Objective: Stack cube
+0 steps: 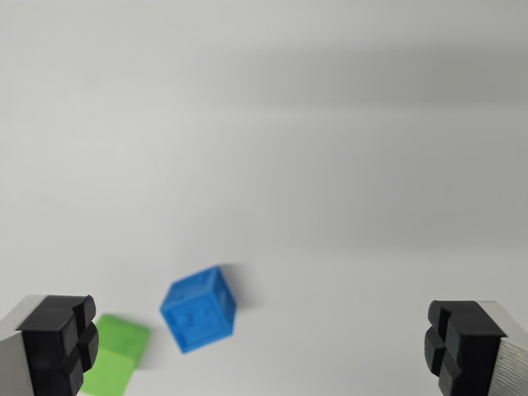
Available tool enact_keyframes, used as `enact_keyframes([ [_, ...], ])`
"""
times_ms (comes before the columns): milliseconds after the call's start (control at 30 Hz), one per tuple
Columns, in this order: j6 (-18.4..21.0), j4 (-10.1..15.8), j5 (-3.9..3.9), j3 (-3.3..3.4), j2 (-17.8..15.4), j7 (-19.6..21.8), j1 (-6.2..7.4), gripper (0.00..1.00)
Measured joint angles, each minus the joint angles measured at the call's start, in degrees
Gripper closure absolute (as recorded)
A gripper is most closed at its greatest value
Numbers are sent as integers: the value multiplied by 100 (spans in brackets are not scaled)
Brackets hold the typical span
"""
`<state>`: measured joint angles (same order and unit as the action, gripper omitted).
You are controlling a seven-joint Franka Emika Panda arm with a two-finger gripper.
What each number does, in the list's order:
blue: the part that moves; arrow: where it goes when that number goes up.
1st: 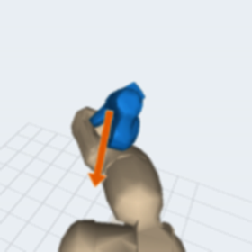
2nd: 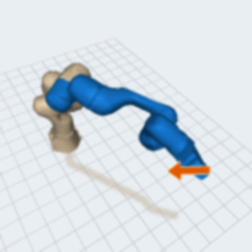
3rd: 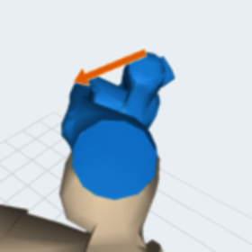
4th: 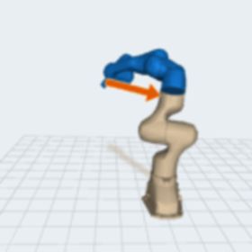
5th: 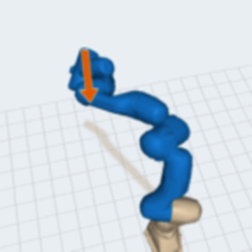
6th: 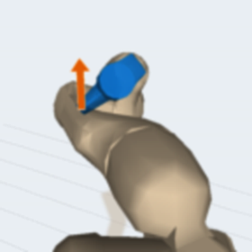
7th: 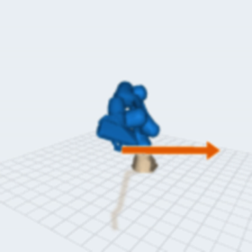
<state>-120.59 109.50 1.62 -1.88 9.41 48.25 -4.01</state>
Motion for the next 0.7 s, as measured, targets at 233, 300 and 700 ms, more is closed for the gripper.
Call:
enact_keyframes([
  [233, 0, 0, 0, 0, 0, 0, 0, 0],
  [300, 0, 0, 0, 0, 0, 0, 0, 0],
  [700, -48, 87, 0, 0, -13, -7, 8, 0],
])
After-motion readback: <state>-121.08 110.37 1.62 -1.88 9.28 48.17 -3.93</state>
